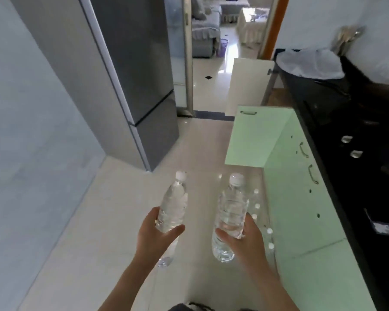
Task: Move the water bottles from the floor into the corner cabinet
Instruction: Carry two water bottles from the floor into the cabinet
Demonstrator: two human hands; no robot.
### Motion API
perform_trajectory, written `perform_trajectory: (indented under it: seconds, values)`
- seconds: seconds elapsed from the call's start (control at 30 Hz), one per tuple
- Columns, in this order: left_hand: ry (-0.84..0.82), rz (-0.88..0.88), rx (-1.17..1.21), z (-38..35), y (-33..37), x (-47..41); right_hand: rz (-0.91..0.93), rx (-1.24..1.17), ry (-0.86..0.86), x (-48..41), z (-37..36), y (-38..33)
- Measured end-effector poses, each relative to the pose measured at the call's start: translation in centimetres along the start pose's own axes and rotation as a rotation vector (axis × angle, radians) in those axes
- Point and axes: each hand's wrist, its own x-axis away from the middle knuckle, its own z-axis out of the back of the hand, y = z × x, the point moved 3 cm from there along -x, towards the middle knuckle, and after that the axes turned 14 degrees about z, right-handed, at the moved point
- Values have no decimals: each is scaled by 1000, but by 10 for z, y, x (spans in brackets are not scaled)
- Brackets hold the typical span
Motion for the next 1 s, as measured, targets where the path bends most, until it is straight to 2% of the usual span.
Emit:
perform_trajectory:
  seconds: [0.2, 0.4, 0.57, 0.77, 1.0]
  values:
    - [68, 29, 118, 52, 4, -69, 38, -49, -137, -69, -67, -24]
    - [24, 84, 70, 27, 26, -167, 21, 24, -88, -176, -96, 2]
    - [8, 20, -1, 19, 103, -275, 65, 29, -69, -302, -119, 0]
    - [25, -113, 35, 37, 211, -401, 101, 0, -31, -448, -144, -21]
    - [-33, -94, 3, 12, 263, -570, 13, 11, 47, -598, -187, 12]
